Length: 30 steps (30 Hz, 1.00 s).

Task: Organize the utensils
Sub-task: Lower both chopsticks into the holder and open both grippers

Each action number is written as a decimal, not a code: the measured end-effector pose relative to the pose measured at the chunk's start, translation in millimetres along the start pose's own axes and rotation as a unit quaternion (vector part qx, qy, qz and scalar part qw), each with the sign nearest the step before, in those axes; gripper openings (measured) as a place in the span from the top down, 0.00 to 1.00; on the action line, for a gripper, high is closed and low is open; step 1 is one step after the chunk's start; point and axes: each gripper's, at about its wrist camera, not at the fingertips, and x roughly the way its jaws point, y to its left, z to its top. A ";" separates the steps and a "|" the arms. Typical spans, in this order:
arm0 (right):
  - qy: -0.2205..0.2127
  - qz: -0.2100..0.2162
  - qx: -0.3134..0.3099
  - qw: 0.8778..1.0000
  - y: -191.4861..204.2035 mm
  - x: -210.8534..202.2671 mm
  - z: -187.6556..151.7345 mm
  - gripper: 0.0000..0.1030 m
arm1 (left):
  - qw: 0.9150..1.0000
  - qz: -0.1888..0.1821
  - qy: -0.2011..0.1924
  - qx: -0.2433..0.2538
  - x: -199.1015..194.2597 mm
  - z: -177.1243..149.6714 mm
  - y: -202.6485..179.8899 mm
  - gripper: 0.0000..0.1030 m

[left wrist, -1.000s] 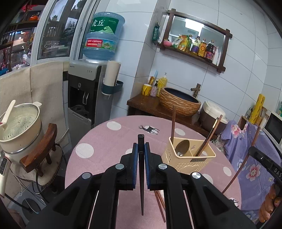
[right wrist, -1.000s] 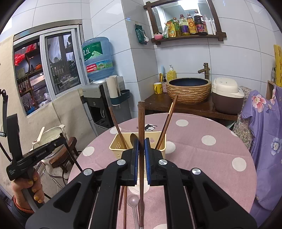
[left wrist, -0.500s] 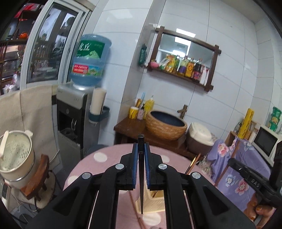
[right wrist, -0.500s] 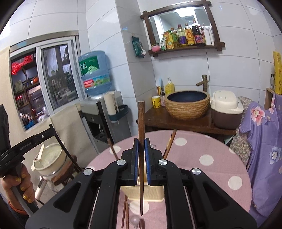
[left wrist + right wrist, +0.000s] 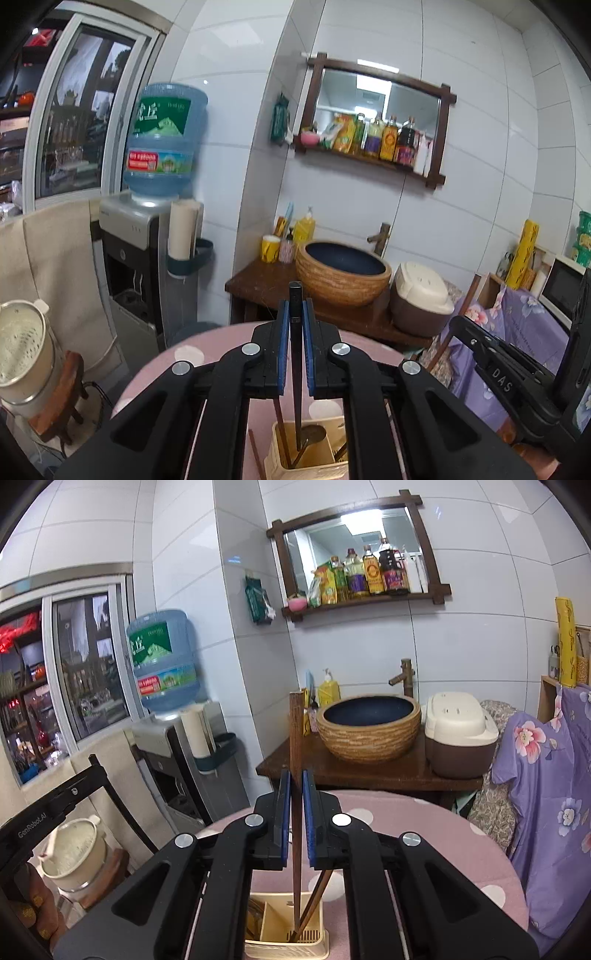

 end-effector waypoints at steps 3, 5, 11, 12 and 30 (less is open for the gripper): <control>0.014 -0.002 -0.004 1.000 0.4 11.1 -20.5 0.93 | 1.000 0.000 0.023 -0.003 15.0 -20.1 2.4 0.92; 0.019 -0.005 -0.014 1.000 1.2 15.3 -33.6 0.93 | 0.999 0.000 0.040 -0.003 24.0 -34.2 5.5 0.92; 0.039 -0.008 -0.029 0.999 2.9 24.2 -61.5 0.93 | 0.997 0.002 0.078 -0.002 42.1 -64.7 11.0 0.92; 0.042 -0.008 -0.029 0.999 2.5 25.2 -65.1 0.93 | 0.996 0.001 0.084 -0.003 44.9 -68.2 11.7 0.92; 0.055 -0.015 -0.035 0.998 -11.5 -8.9 -110.9 0.71 | 0.991 -0.019 0.131 0.016 14.0 -121.9 25.7 0.40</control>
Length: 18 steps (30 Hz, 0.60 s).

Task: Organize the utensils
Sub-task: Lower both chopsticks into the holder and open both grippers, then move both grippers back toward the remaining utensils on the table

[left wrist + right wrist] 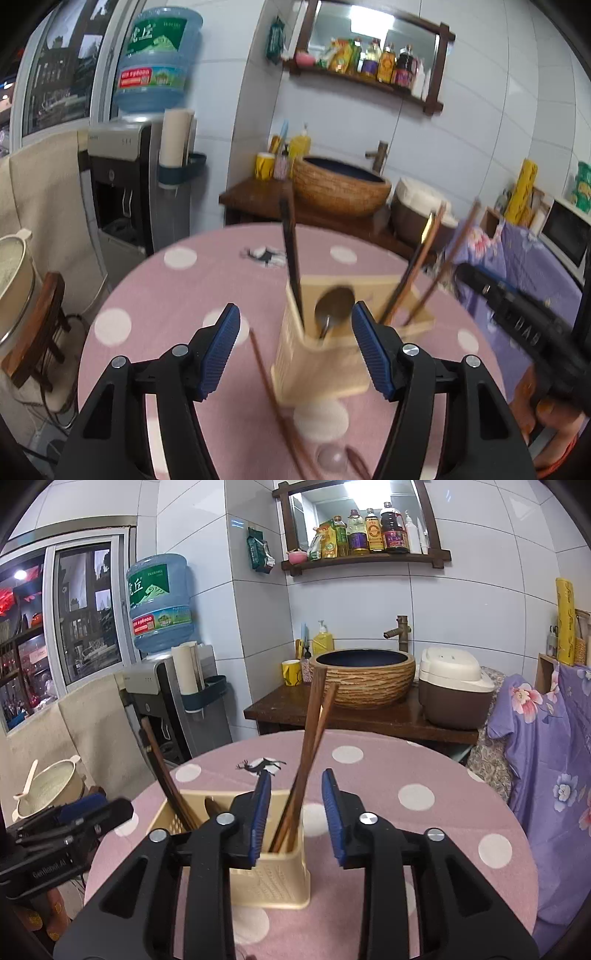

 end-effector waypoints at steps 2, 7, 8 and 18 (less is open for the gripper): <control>0.019 0.002 -0.002 1.000 -2.0 -6.7 -16.3 0.71 | 0.999 0.000 0.032 0.009 1.6 -22.6 1.7 0.41; 0.071 0.008 -0.010 0.997 -2.9 -17.1 -63.2 0.71 | 0.994 -0.002 0.112 0.020 10.6 -85.8 6.0 0.52; 0.080 0.007 -0.011 0.997 -2.7 -19.3 -73.6 0.71 | 0.992 -0.001 0.123 0.019 11.9 -95.4 6.9 0.53; 0.133 0.009 0.009 0.991 -8.9 -31.6 -131.9 0.71 | 0.983 0.014 0.173 0.065 25.6 -147.1 -15.1 0.64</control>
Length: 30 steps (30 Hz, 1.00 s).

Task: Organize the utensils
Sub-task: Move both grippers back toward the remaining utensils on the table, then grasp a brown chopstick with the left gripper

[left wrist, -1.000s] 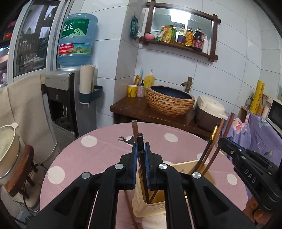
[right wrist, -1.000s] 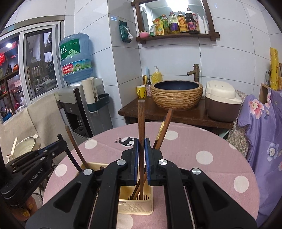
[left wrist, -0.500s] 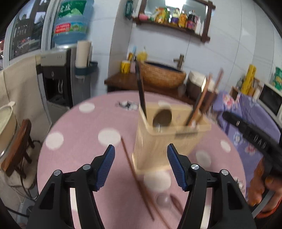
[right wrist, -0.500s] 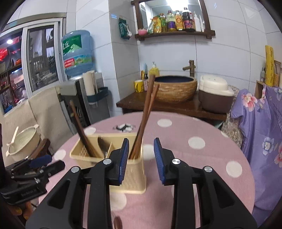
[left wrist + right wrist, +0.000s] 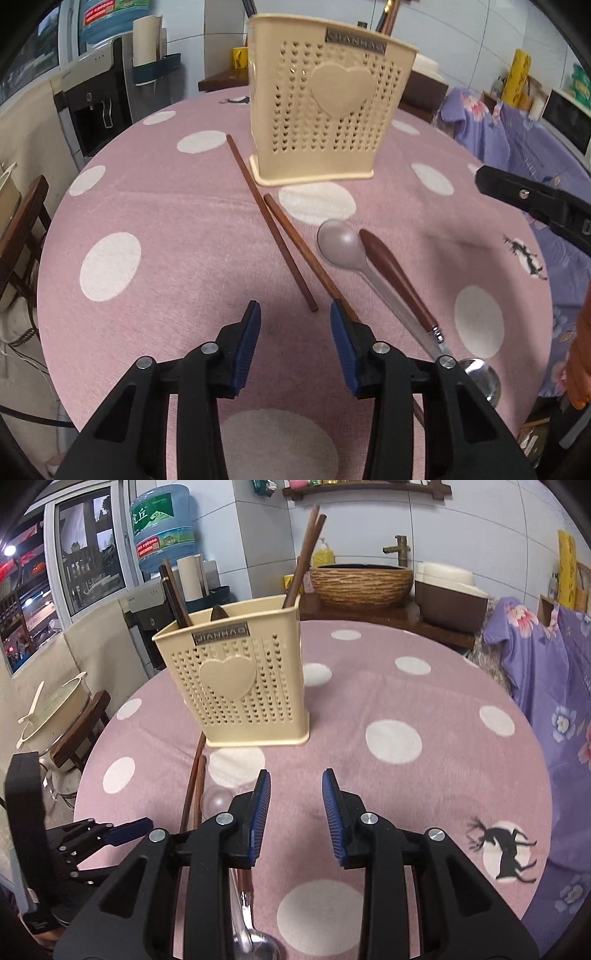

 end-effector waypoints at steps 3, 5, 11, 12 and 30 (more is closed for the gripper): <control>0.002 0.001 0.008 1.000 -3.9 -1.7 -4.0 0.71 | 1.000 0.011 -0.002 0.002 2.7 -3.0 -5.2 0.64; 0.004 -0.004 0.012 1.000 -5.7 -2.0 -7.1 0.71 | 1.000 0.014 -0.003 -0.001 3.6 -3.4 -7.3 0.64; 0.006 -0.004 0.016 1.000 -7.0 -3.2 -14.8 0.71 | 0.998 0.054 -0.012 0.006 15.4 4.2 -13.2 0.65; 0.007 -0.004 0.016 1.000 -6.6 -3.8 -15.9 0.71 | 0.998 0.055 -0.013 0.004 16.8 6.6 -12.4 0.66; 0.030 0.002 0.019 0.999 -2.6 1.4 -31.7 0.71 | 0.997 0.043 -0.014 -0.054 -21.9 -38.7 17.5 0.93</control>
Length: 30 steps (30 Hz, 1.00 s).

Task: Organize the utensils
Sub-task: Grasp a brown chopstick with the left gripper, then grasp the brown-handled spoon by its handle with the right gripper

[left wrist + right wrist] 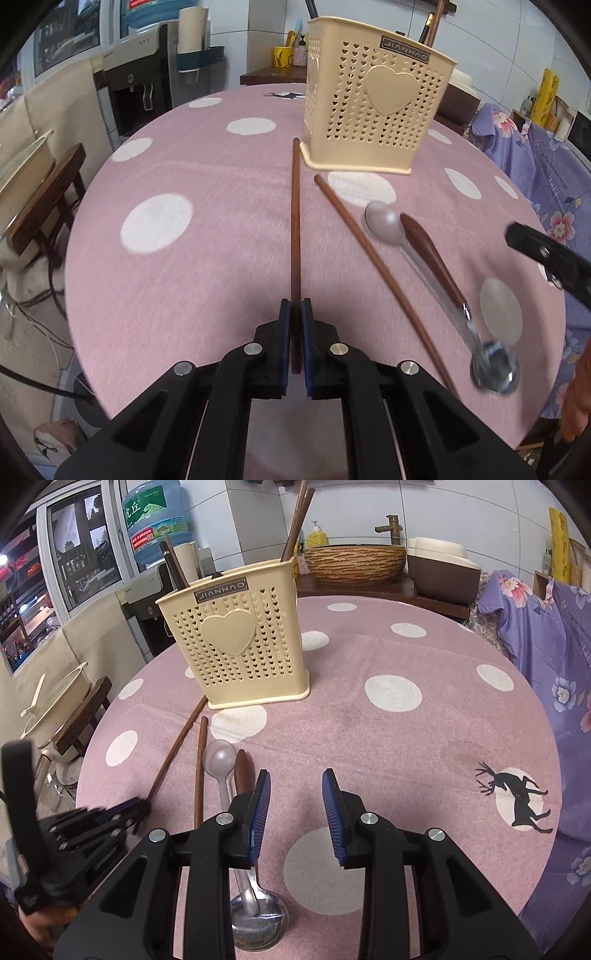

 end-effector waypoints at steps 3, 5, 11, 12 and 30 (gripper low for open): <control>0.009 -0.001 0.003 1.000 -0.4 4.2 -2.8 0.71 | 1.000 -0.003 -0.001 -0.007 -12.6 -16.2 2.5 0.93; 0.011 0.001 0.003 1.000 0.5 4.5 -4.8 0.71 | 1.000 -0.004 -0.001 -0.008 -18.8 -24.6 2.3 0.93; 0.016 0.004 -0.001 1.000 1.6 5.6 -9.4 0.71 | 1.000 0.003 -0.008 0.003 -26.3 -37.0 -7.3 0.93; 0.017 0.004 -0.002 1.000 2.2 6.2 -9.9 0.71 | 1.000 0.002 -0.010 -0.001 -26.4 -37.7 -6.4 0.93; 0.031 0.023 -0.058 0.998 15.7 18.2 -11.0 0.61 | 0.997 0.014 -0.064 -0.028 -27.0 -3.5 22.4 0.12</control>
